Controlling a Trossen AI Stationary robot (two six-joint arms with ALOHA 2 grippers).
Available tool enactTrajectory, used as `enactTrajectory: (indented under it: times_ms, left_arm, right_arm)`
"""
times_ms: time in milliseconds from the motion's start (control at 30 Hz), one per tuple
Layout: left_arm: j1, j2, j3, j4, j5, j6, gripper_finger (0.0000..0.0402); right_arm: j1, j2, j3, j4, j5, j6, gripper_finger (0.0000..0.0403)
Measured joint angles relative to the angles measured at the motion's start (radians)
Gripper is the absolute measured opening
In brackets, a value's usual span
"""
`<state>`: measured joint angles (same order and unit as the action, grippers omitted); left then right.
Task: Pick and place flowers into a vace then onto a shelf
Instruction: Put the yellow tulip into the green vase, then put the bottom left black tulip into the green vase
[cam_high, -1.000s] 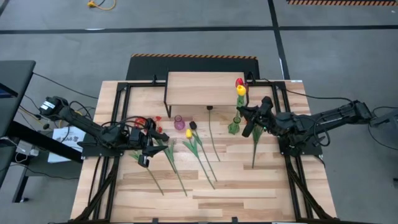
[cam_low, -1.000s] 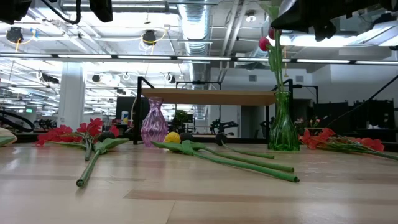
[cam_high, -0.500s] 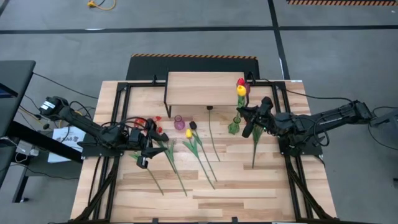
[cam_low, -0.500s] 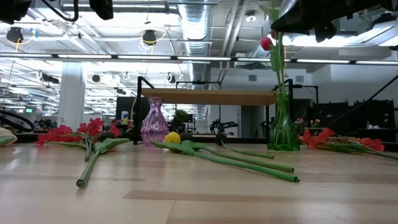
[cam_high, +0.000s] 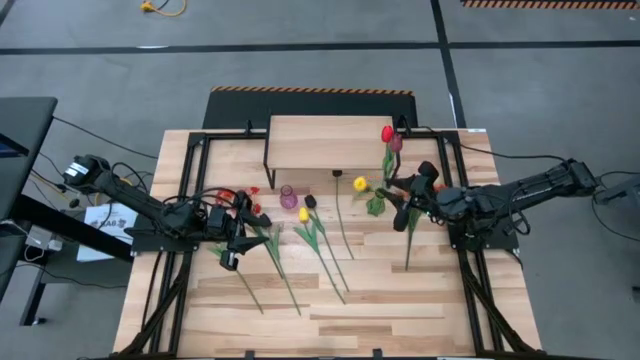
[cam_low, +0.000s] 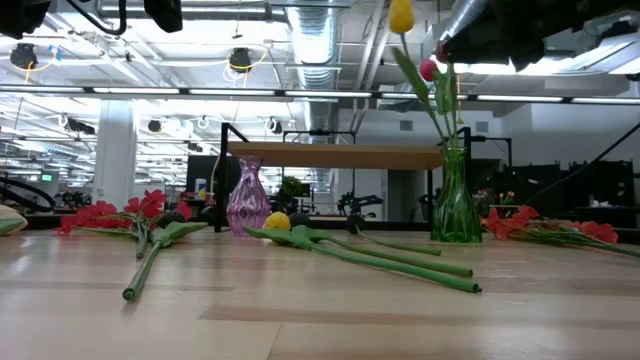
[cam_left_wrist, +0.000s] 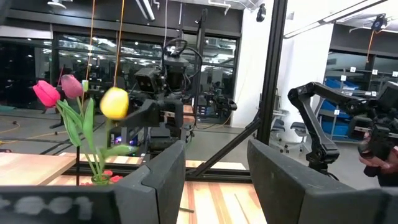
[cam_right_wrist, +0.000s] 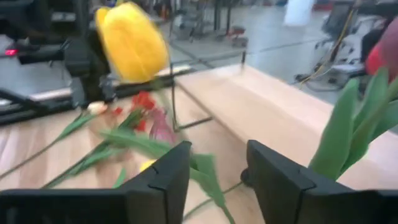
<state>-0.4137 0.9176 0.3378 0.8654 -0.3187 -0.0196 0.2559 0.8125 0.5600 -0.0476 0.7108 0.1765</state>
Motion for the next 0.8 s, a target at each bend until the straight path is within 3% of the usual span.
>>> enactTrajectory:
  times_ms: [167,333,533,800]
  left_arm:
    - [0.0,0.0,0.0,0.0,0.0,0.0,0.0162]
    - [0.0,0.0,0.0,0.0,0.0,0.0,0.0162]
    - [0.0,0.0,0.0,-0.002,0.0,0.0,0.0162]
    - [0.0,0.0,0.0,-0.002,0.0,0.0,0.0162]
  right_arm:
    - [0.041,-0.004,0.04,-0.132,-0.003,0.034,0.0184]
    - [0.103,-0.003,0.049,-0.157,-0.054,0.036,0.0197]
    - [0.196,0.017,0.049,-0.157,-0.111,0.061,0.0193]
    - [0.309,0.124,0.05,-0.149,-0.11,0.193,0.0173]
